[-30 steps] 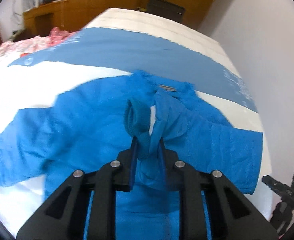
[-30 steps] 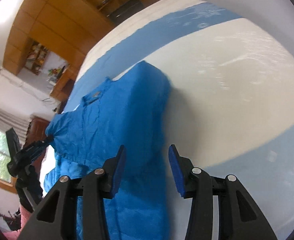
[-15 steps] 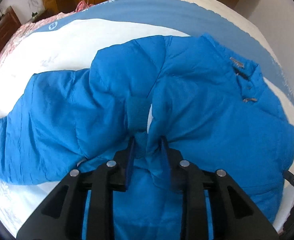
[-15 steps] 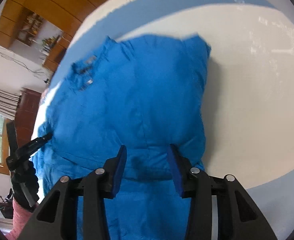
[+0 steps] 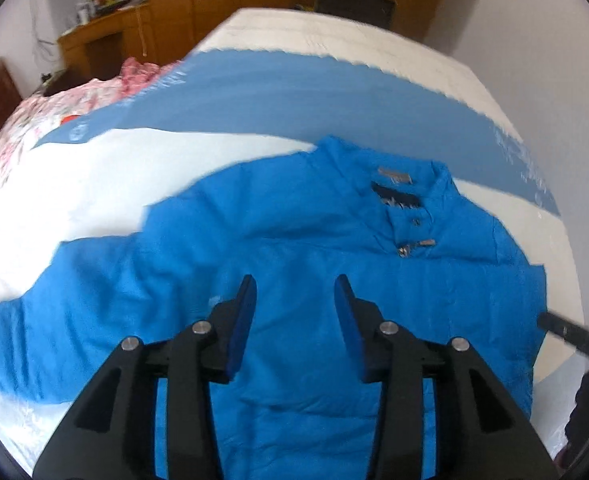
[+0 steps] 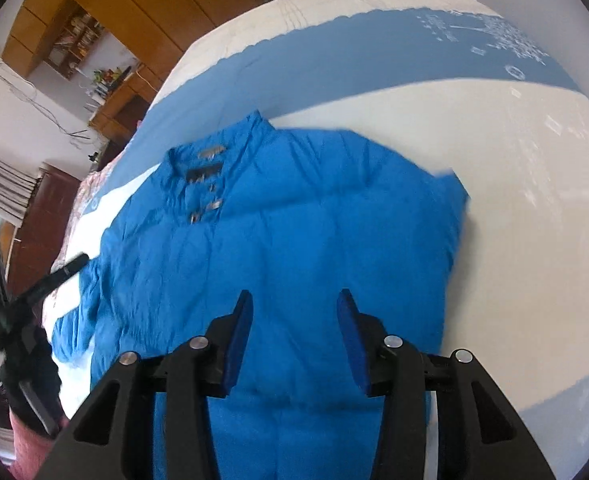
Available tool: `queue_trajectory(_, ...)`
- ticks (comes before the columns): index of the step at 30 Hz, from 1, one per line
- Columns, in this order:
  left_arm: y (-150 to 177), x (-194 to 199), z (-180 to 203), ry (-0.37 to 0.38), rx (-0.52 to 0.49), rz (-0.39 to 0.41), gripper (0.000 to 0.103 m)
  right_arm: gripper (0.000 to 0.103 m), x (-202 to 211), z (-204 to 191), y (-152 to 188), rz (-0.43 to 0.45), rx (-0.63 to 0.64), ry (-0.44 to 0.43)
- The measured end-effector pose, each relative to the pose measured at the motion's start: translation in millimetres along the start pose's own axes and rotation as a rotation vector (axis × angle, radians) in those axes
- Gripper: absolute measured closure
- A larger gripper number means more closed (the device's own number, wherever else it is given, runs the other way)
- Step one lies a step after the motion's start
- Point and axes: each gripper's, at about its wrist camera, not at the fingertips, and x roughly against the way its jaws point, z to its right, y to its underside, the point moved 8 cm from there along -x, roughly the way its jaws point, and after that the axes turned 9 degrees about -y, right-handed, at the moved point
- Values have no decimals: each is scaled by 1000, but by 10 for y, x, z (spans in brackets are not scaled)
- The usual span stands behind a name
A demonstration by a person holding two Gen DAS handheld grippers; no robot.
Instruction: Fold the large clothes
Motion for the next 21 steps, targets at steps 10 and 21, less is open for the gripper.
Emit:
queue_trajectory(10,135,-698,153,-50,-68,-134,63,60,-458,334,-73,-68,-58,75)
queue_trajectory(21,605,-424,216,4,-119,-145,61,57,-222,-16,612,-114,36,63)
